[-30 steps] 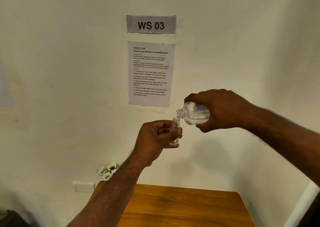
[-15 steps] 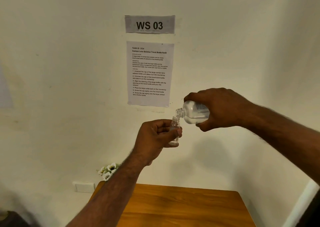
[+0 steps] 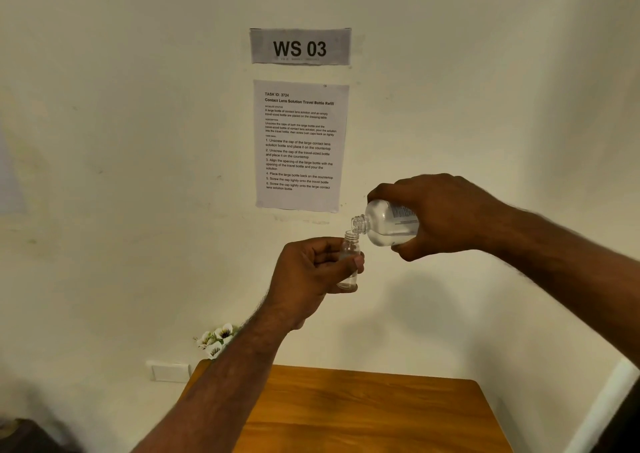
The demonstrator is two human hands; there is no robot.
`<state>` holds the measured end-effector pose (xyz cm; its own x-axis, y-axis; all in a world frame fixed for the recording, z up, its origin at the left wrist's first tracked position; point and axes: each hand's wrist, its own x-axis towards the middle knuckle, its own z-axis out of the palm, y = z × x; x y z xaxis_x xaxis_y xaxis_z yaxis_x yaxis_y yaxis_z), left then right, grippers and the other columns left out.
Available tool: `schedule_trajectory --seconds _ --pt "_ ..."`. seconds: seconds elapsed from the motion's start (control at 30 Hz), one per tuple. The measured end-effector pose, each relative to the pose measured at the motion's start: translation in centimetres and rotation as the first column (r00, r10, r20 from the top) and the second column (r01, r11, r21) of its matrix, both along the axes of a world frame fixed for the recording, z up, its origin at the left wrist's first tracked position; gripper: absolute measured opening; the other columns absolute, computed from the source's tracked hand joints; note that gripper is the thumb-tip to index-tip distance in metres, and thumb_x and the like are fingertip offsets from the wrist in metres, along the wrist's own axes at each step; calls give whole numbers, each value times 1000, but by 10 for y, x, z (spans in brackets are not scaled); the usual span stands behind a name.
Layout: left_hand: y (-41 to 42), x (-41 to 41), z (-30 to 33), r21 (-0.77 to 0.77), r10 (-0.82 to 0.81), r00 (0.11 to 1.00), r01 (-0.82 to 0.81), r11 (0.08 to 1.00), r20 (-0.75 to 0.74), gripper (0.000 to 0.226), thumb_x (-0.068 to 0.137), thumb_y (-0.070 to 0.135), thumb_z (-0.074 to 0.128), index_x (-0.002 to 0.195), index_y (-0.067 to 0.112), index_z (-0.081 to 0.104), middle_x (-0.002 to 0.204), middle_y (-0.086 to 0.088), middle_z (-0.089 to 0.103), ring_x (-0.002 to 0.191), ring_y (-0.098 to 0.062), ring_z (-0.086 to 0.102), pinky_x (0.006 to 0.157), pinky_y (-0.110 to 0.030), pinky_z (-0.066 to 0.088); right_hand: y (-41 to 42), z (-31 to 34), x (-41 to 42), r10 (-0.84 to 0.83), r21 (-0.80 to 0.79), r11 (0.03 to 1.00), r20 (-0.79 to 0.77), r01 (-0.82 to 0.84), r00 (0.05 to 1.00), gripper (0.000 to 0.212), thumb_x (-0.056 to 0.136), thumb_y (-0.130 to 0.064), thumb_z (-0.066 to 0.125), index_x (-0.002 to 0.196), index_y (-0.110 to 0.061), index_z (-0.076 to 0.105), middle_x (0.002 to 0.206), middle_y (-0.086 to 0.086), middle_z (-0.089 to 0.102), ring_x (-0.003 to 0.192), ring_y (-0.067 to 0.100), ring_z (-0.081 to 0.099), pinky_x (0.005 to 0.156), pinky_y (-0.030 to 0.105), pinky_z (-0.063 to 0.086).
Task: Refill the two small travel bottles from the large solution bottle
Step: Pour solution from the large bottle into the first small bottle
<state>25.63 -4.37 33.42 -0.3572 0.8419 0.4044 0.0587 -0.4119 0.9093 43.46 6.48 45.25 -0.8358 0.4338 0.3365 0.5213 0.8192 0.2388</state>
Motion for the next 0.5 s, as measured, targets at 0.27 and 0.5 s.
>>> schedule_trajectory --seconds 0.27,0.5 --pt "3 -3 -1 -19 22 1000 -23 1000 -16 25 83 7 78 108 2 75 92 -17 78 88 -33 76 71 -47 64 3 0 -2 4 5 1000 2 -4 1000 74 64 -53 74 130 -50 40 107 -21 60 90 12 56 71 29 45" --pt "3 -6 -3 -19 24 1000 -24 1000 -6 25 83 6 78 108 2 75 93 -18 78 89 -34 76 72 -49 64 4 -1 -5 10 9 1000 8 -10 1000 75 65 -53 74 132 -49 40 109 -20 61 92 12 57 73 30 49"
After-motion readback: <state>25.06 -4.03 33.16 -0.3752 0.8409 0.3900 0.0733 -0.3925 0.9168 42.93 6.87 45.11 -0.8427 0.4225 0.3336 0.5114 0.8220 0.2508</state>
